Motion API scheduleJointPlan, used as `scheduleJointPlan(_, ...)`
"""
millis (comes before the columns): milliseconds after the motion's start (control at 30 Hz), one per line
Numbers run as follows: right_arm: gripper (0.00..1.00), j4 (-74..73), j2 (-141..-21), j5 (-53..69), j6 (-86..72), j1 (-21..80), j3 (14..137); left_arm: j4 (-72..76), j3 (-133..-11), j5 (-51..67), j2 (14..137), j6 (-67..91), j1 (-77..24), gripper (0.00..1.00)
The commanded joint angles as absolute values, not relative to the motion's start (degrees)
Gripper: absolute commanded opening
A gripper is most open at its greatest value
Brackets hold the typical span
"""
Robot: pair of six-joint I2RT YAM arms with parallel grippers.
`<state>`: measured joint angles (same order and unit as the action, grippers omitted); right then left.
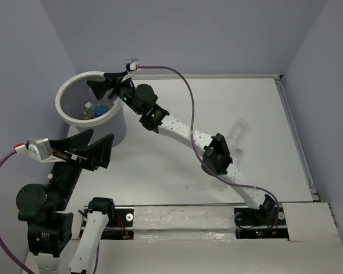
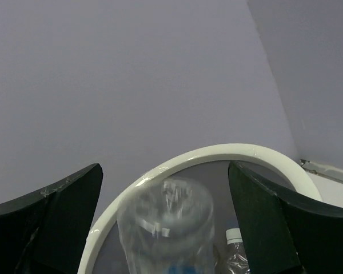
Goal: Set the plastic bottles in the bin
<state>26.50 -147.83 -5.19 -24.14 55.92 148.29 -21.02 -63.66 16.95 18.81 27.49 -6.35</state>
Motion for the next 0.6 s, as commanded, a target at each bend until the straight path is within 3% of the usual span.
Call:
scheduleJointPlan(0,0.97,24.97,-133.99,-3.69,-19.87,56.34,141.73,-19.16,-65.92,20.21,22.23,27.33,-6.59,0.98)
scheduleJointPlan(67,0.97,25.4,-127.65,-3.34,-18.99,56.34,133.72,-18.81,-65.31,21.18,23.9,27.51,-6.59,0.98)
scheduleJointPlan(200,0.88,25.05,-109.29,-8.25,-15.83,55.81,103.99,-15.31,-61.71,25.91,26.98,28.74,-6.5,0.98)
scheduleJointPlan(300,0.71,19.36,-94.96,-14.93,-18.36,51.78,89.69,-12.58,-57.93,29.25,29.52,30.14,-6.5,0.99)
scheduleJointPlan(500,0.39,2.48,-72.63,-15.81,-31.89,37.11,55.89,-6.34,-51.6,30.33,34.36,31.2,-8.08,0.98)
scheduleJointPlan(567,0.38,-3.58,-63.66,-19.92,-33.13,34.37,47.4,-4.4,-50.54,26.82,36.03,31.9,-12.9,0.98)
